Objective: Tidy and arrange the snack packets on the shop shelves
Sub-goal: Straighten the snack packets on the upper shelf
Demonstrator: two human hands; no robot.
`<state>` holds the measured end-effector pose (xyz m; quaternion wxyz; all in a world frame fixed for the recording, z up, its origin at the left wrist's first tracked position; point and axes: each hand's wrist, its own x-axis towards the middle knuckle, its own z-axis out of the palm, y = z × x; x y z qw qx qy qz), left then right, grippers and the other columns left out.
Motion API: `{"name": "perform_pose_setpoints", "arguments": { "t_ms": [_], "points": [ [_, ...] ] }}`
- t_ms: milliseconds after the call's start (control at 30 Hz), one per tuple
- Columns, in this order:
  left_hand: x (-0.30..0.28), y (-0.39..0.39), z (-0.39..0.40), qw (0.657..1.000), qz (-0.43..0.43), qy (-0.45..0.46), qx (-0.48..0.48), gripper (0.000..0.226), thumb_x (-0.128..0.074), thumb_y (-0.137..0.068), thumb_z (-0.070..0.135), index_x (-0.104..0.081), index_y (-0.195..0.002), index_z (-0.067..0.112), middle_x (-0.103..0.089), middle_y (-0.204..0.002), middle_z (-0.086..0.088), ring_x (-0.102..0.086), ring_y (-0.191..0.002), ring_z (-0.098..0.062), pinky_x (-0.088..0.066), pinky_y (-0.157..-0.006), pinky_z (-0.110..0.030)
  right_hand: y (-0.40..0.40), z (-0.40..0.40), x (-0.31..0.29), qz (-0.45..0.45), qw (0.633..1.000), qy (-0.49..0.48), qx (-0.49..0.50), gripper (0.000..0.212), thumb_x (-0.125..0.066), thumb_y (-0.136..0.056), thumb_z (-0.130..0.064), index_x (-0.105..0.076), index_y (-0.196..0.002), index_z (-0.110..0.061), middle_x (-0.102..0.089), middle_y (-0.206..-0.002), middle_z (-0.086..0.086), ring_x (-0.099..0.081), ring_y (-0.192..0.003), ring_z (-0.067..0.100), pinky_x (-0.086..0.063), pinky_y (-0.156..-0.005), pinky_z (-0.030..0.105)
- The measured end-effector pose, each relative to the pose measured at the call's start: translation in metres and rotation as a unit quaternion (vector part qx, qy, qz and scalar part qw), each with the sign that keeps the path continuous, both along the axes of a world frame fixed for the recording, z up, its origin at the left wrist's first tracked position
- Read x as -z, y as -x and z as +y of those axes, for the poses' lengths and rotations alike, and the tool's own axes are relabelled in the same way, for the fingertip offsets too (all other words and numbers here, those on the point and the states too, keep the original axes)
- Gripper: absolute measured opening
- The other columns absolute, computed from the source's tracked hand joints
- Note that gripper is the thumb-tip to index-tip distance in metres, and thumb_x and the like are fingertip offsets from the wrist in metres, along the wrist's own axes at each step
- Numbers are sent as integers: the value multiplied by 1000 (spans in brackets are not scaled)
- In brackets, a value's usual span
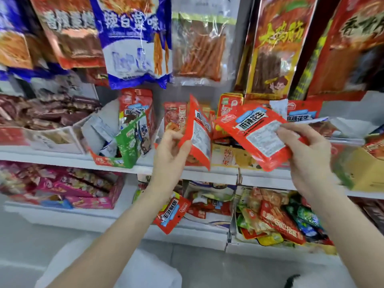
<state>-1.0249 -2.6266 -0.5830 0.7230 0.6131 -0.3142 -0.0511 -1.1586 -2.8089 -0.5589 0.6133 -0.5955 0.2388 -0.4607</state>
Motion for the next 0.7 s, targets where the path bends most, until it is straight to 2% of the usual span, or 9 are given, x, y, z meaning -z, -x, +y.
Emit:
{"name": "perform_pose_setpoints", "arguments": {
  "t_ms": [67, 133, 233, 300, 400, 467, 567, 633, 700],
  "points": [
    [8, 0, 5, 992, -119, -50, -12, 26, -49, -93, 4, -40, -79, 24, -55, -100, 13, -55, -86, 14, -46, -76, -14, -19, 15, 5, 78, 987, 142, 10, 13, -69, -79, -21, -69, -81, -34, -56, -100, 5, -54, -90, 13, -45, -77, 30],
    [17, 1, 7, 970, -220, -100, -6, 25, -49, -93, 6, -39, -81, 26, -49, -116, 20, -48, -100, 22, -42, -82, -7, -31, 32, 6, 122, 967, 222, -25, 12, -63, -87, -25, -67, -97, -28, -51, -107, 1, -50, -101, 10, -41, -87, 26],
    [27, -1, 6, 923, -351, -155, -12, 5, -49, -92, 13, -50, -92, 18, -54, -121, 11, -50, -106, 2, -41, -88, -18, -42, 51, 6, 97, 977, 168, -88, 20, -58, -88, -36, -70, -94, -22, -53, -106, -7, -52, -104, 8, -43, -87, 29],
    [29, -3, 5, 891, -412, -190, -8, 15, -46, -91, 16, -55, -100, 8, -60, -122, -3, -46, -108, -12, -36, -93, -19, -48, 53, 10, 93, 985, 114, -93, 15, -66, -81, -38, -71, -84, -24, -59, -107, -2, -55, -103, 8, -44, -88, 32],
    [36, -5, 7, 833, -502, -233, 20, 19, -44, -90, 22, -57, -94, 8, -55, -132, -4, -41, -113, -18, -32, -97, -23, -56, 54, 21, 115, 988, 65, -74, 13, -77, -69, -36, -67, -69, -27, -67, -98, 8, -63, -96, 26, -51, -86, 49],
    [36, -4, 13, 863, -444, -235, 61, 21, -47, -90, 34, -58, -102, 20, -45, -140, 11, -35, -125, -8, -32, -102, -20, -54, 50, 24, 111, 991, 29, -61, 13, -78, -69, -28, -66, -67, -25, -69, -94, 10, -64, -93, 35, -52, -81, 55],
    [24, -4, 19, 967, -170, -170, 89, 34, -51, -83, 54, -44, -115, 43, -35, -135, 31, -32, -125, 12, -29, -104, -15, -44, 46, 19, 110, 990, 71, -46, 15, -74, -64, -40, -64, -70, -32, -67, -98, 5, -62, -98, 31, -49, -84, 56],
    [14, -13, 21, 986, 32, -142, 86, 56, -62, -78, 53, -42, -127, 35, -48, -131, 17, -47, -117, 3, -39, -99, -23, -38, 53, 13, 110, 982, 137, -76, 14, -74, -72, -32, -61, -72, -35, -65, -100, 6, -62, -97, 28, -51, -82, 52],
    [10, -18, 25, 975, 125, -128, 132, 37, -62, -83, 30, -54, -117, 19, -66, -109, 1, -63, -92, -8, -52, -79, -23, -36, 62, 10, 100, 975, 165, -113, 18, -71, -79, -19, -58, -74, -31, -63, -101, 9, -62, -92, 21, -55, -76, 44]
  ]
}}
